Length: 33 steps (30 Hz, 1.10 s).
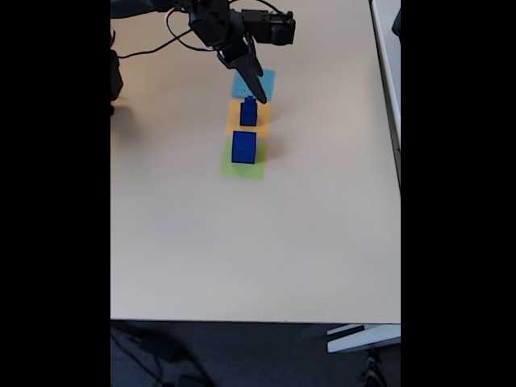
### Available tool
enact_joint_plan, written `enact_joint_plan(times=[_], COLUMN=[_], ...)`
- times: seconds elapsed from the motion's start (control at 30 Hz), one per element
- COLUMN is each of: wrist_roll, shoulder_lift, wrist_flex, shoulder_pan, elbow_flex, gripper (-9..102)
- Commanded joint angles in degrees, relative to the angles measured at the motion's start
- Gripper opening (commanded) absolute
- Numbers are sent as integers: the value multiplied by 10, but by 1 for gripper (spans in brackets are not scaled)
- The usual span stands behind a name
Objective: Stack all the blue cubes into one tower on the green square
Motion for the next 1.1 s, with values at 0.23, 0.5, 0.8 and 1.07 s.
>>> enact_joint_plan(times=[0.23, 0.5, 0.8, 1.07], wrist_roll=[88, 134, 142, 149], shoulder_lift=[2, -33, -60, -7], wrist_flex=[-14, -25, -64, -95], shoulder_pan=[-90, -118, -127, -126], elbow_flex=[-39, -26, -1, 100], gripper=[44, 37, 37, 36])
